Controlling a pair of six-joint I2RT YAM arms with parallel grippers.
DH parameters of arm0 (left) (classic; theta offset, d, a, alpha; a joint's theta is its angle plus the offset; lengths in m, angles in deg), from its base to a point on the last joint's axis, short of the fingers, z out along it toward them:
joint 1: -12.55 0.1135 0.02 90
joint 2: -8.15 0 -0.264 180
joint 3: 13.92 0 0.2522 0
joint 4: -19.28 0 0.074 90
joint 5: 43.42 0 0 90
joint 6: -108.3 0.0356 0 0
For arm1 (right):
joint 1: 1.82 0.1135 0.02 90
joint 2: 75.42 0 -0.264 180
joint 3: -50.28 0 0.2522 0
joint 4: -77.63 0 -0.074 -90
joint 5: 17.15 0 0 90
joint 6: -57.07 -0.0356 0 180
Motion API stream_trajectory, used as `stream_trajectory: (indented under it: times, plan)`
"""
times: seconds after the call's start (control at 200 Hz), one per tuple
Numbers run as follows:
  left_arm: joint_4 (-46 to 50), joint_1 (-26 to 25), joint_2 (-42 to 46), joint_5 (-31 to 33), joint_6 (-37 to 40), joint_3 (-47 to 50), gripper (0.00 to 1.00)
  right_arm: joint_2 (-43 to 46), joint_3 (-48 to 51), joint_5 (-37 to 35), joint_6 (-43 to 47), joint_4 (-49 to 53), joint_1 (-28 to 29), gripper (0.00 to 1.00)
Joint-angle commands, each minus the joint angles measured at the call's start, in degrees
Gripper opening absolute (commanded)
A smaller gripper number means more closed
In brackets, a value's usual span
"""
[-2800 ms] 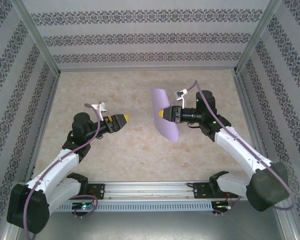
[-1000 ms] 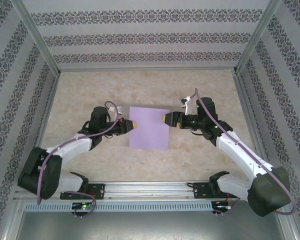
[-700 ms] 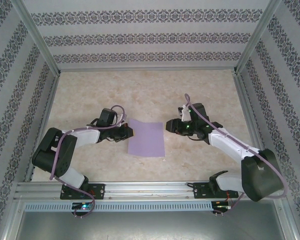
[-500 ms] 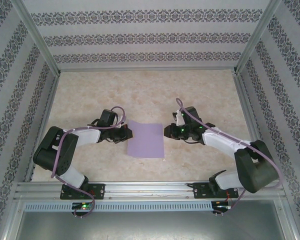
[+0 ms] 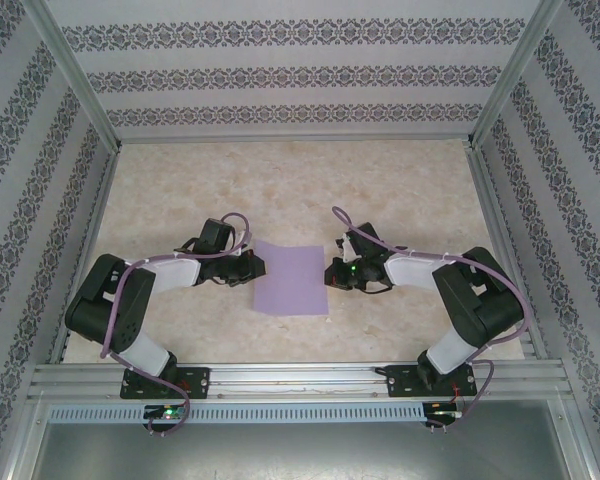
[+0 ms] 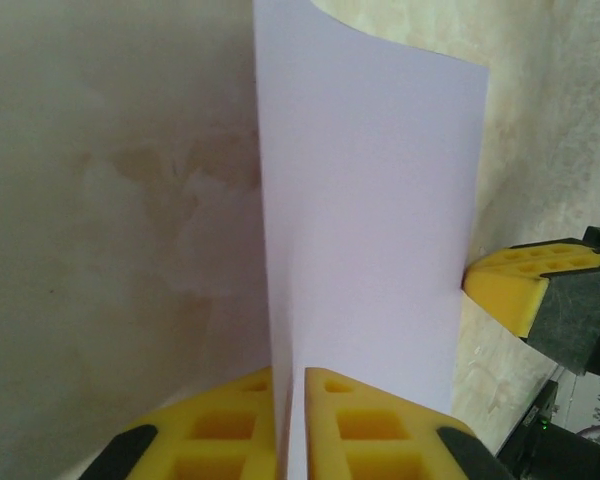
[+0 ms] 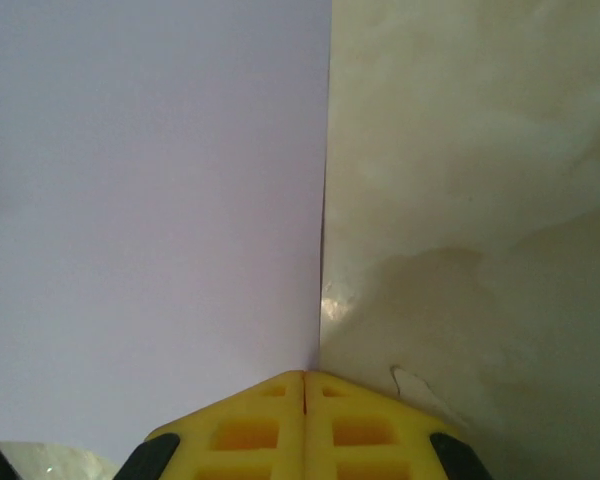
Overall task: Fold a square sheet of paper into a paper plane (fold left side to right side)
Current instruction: First fold in half a square sheet of paper at the center of the table.
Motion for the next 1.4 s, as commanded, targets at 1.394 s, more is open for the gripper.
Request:
stream_trajectory:
  times: [1.394]
  plan:
    - [-7.3,-11.1,-9.5,-1.4,-6.4,-10.4,0.19,-1.7,0.1,0.1,-0.8,-3.1,3.8,0.0]
